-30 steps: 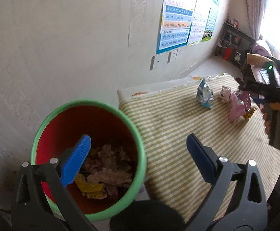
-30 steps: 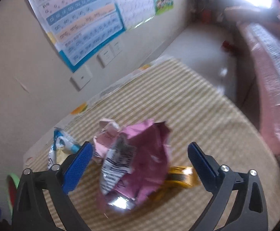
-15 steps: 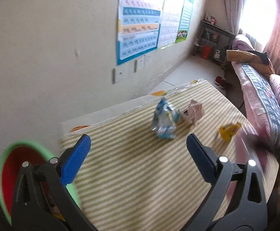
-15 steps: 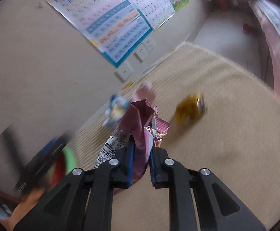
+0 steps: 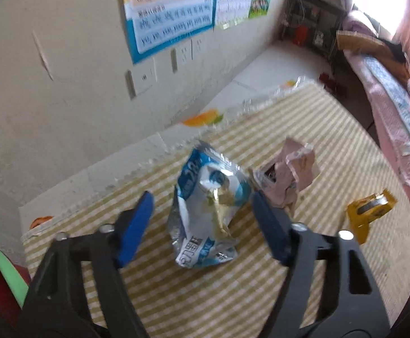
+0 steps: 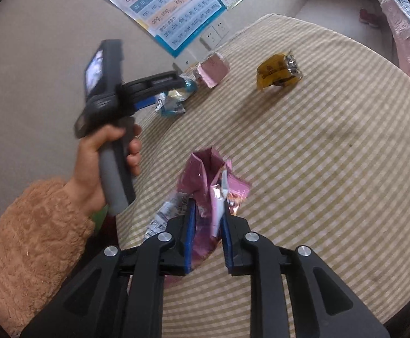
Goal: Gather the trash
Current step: 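Grasp the pink wrapper with right tool while left tool grasps blue-white bag, then carry the pink wrapper and blue-white bag over the red bucket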
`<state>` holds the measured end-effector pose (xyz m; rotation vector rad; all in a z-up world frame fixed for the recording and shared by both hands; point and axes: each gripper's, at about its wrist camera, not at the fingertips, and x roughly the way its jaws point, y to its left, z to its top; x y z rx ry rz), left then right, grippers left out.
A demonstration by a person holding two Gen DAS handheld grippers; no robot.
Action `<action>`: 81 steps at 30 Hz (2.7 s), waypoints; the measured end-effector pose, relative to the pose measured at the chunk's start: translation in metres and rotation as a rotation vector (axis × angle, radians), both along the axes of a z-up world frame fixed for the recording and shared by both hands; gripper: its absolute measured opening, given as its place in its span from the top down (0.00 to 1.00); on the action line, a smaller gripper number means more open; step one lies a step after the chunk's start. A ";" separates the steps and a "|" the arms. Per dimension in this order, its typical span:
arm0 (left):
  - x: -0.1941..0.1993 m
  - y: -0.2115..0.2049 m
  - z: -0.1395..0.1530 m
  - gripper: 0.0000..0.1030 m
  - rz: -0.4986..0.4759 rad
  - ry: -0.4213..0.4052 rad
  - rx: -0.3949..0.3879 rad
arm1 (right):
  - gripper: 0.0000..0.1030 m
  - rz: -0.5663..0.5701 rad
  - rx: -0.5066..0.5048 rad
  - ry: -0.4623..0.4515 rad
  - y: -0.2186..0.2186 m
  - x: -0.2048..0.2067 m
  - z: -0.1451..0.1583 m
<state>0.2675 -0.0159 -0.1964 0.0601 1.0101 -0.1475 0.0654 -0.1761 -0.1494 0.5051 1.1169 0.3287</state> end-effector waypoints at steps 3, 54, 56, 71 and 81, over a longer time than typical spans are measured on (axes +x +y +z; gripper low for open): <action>-0.001 0.003 -0.008 0.64 0.006 0.031 0.006 | 0.55 -0.003 -0.002 -0.015 0.001 -0.001 0.001; -0.268 0.127 0.113 0.67 0.088 -0.199 -0.189 | 0.68 -0.077 -0.129 -0.219 0.078 -0.094 0.088; -0.268 0.128 0.113 0.67 0.083 -0.196 -0.194 | 0.68 -0.079 -0.135 -0.217 0.081 -0.092 0.089; -0.266 0.132 0.109 0.67 0.083 -0.175 -0.189 | 0.68 -0.077 -0.134 -0.215 0.084 -0.087 0.088; -0.267 0.136 0.109 0.67 0.110 -0.186 -0.179 | 0.68 -0.058 -0.128 -0.214 0.091 -0.087 0.087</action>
